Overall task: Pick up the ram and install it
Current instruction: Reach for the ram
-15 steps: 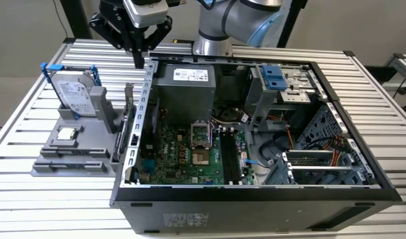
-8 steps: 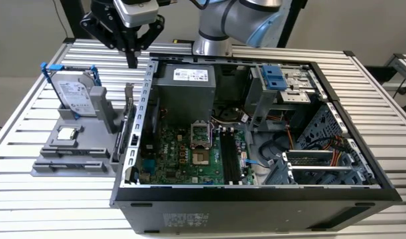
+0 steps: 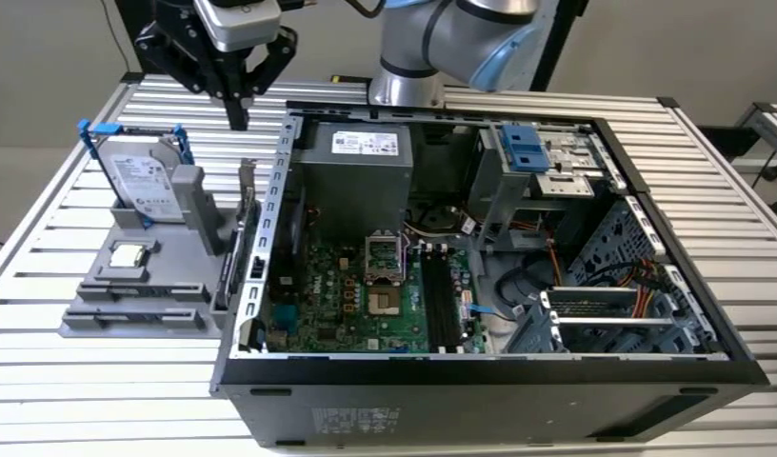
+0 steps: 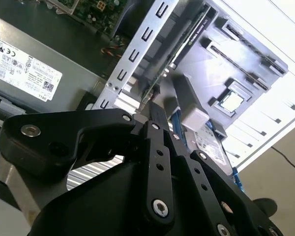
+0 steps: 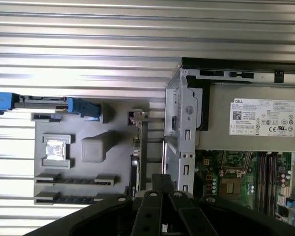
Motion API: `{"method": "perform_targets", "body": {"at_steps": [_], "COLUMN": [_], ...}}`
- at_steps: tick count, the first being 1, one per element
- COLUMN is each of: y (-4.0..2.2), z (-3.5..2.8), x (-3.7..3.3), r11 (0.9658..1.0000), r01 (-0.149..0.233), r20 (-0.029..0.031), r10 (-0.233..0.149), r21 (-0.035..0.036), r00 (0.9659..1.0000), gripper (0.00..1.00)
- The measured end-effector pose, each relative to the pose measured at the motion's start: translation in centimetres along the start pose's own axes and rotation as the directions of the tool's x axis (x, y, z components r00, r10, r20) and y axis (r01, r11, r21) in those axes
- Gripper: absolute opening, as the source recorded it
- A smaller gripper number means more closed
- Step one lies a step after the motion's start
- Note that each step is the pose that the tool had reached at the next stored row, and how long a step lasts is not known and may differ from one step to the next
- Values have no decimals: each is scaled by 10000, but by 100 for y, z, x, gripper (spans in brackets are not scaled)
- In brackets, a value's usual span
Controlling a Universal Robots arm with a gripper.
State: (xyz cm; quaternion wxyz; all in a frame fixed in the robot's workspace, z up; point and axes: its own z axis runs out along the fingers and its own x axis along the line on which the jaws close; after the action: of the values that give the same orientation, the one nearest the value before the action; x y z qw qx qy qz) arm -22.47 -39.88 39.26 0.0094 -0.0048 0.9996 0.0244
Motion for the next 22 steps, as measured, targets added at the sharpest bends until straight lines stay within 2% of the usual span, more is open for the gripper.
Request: {"method": "perform_targets", "body": {"at_steps": [22], "y": [4], "z": [-8], "x": [402], "r11": [9999], "r01": [139], "r20": [-7], "r10": [-139], "r21": [-3], "r00": [9999], "gripper": [0]}}
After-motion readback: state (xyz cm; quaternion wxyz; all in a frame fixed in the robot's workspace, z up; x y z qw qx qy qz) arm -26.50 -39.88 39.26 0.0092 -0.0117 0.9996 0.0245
